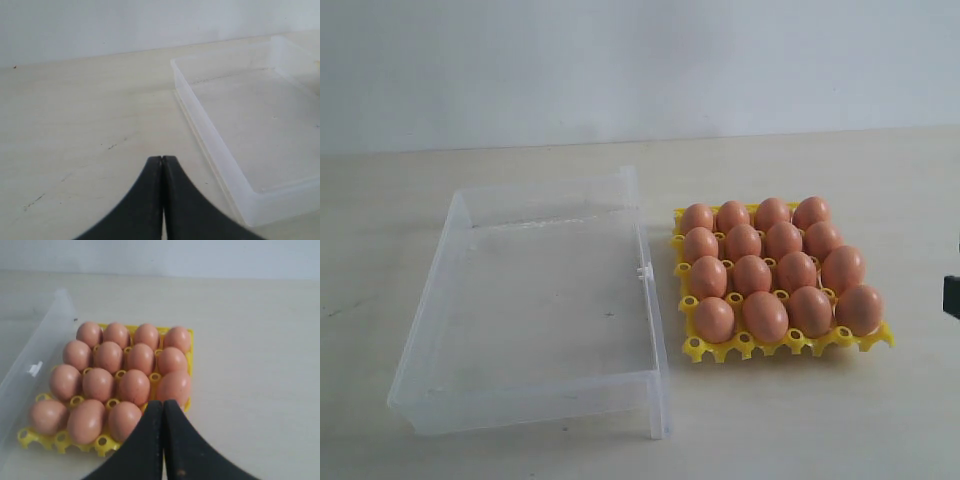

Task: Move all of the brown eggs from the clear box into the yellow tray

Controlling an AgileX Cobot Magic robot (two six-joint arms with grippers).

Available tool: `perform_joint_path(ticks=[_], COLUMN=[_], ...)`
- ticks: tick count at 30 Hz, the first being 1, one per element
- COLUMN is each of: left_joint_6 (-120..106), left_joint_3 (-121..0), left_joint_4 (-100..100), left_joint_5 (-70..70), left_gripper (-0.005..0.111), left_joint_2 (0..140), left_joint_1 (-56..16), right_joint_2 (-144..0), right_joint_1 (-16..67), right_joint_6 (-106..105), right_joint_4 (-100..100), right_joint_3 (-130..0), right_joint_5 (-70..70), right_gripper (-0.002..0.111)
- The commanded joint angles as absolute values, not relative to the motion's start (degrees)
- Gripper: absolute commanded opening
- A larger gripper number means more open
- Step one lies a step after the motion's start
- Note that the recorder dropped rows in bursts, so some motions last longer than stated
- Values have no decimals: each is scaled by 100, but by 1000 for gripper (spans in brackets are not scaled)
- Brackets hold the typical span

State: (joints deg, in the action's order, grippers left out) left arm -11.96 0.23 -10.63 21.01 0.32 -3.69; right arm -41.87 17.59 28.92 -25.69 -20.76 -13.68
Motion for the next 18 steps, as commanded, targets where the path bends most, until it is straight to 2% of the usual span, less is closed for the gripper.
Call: perform_joint_path(ticks=[1,6,8,13,18], left_joint_6=[-1198,-1198,-1198,-1198,-1198], left_joint_3=[0,0,0,0,0], left_joint_4=[-1079,-1079,-1079,-1079,-1079], left_joint_5=[2046,2046,2046,2046,2046], left_gripper=[0,0,0,0,0], left_joint_2=[0,0,0,0,0], left_joint_1=[-393,-393,-393,-393,-393], right_joint_2=[-4143,-3588,-3046,-1522,-146], right_joint_1=[1735,1719,1719,1694,1403], right_joint_6=[2912,2912,2912,2912,2912], right_joint_4=[-2652,-2794,-3297,-3104,-2857], right_joint_3=[-1690,-1304,-1195,-741,-149], right_joint_5=[-1363,-1245,-1455,-2212,-2069], right_gripper=[0,0,0,0,0])
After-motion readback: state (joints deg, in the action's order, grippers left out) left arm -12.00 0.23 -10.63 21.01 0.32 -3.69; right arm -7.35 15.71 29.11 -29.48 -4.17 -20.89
